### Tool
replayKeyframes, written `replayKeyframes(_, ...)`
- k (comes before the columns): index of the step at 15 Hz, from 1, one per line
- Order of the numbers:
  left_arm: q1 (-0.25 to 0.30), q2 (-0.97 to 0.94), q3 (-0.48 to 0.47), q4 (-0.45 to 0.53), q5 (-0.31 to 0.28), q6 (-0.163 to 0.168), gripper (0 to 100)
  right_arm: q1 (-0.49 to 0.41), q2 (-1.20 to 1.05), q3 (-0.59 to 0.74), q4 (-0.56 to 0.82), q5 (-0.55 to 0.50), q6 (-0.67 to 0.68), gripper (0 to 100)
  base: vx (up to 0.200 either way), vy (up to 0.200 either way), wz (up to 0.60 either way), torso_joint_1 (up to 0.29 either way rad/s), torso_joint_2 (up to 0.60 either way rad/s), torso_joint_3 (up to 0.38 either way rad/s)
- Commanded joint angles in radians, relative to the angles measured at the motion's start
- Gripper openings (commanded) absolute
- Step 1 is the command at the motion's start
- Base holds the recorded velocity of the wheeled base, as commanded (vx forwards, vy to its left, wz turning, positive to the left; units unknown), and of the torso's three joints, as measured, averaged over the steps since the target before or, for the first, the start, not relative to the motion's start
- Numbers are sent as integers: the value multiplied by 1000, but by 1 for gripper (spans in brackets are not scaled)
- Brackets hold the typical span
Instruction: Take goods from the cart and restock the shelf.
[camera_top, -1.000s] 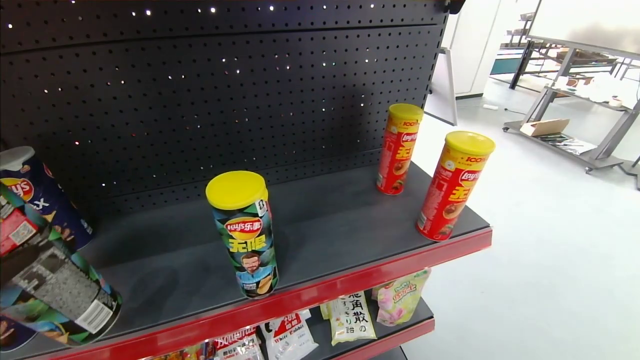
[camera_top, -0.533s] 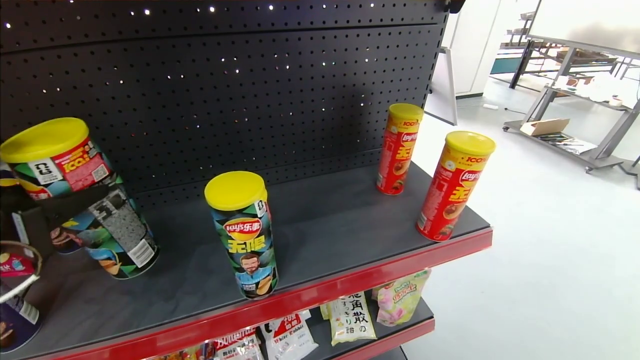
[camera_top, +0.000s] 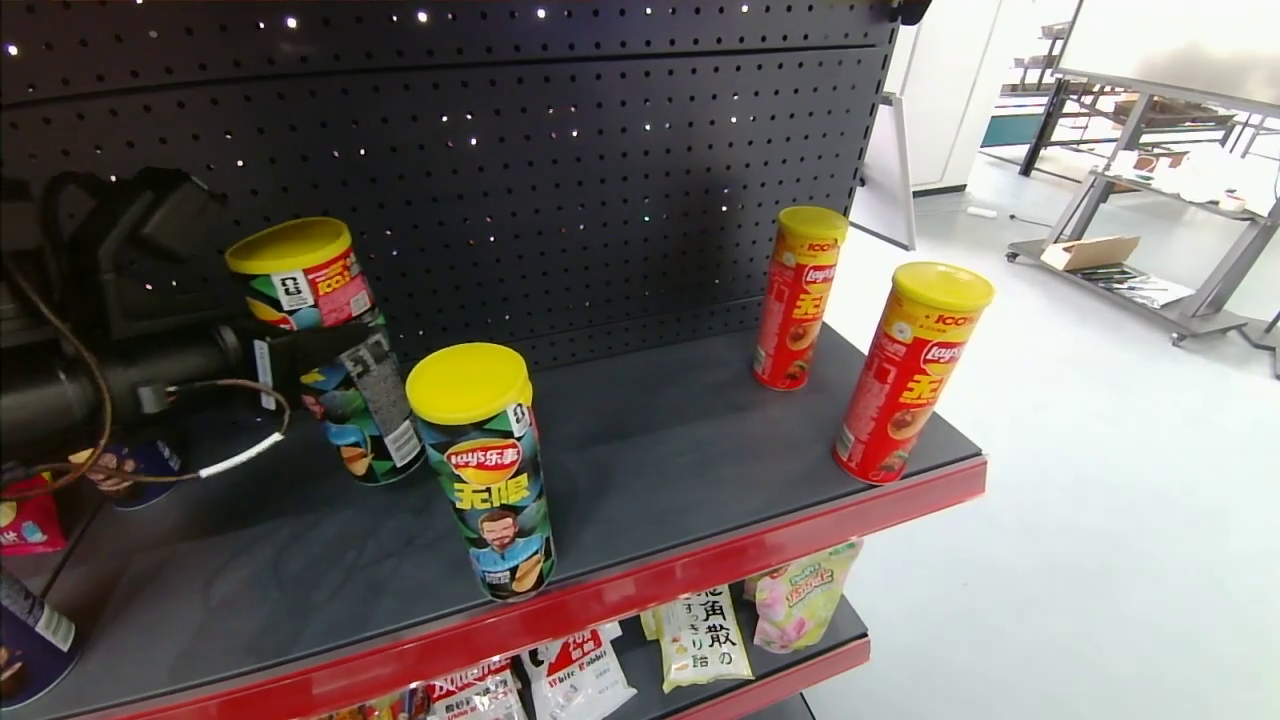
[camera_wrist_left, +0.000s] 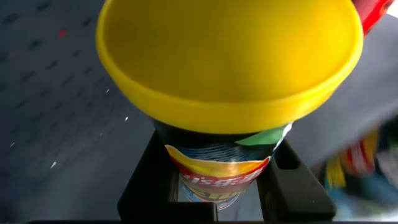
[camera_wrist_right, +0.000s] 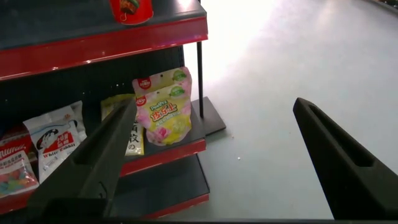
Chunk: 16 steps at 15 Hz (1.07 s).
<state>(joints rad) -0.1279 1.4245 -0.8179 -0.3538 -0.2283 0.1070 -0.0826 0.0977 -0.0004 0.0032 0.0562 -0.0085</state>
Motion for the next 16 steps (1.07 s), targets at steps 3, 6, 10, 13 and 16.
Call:
replayKeyframes(3,-62,166,-55,-51,0,-10,0,0,1,0,0,1,-1,100,0,0,0,0,0,0)
replayKeyframes(6,-85,225,-58,-142,3,-10,0,0,2,0,0,1,-1,100,0,0,0,0,0,0)
replayKeyframes(10,-95,249,-52,-182,4,-10,0,0,2,0,0,1,-1,100,0,0,0,0,0,0)
replayKeyframes(13,-108,303,-46,-303,6,-10,0,0,2,0,0,1,-1,100,0,0,0,0,0,0)
replayKeyframes(16,-127,320,-41,-330,17,-10,0,0,2,0,0,1,-1,100,0,0,0,0,0,0)
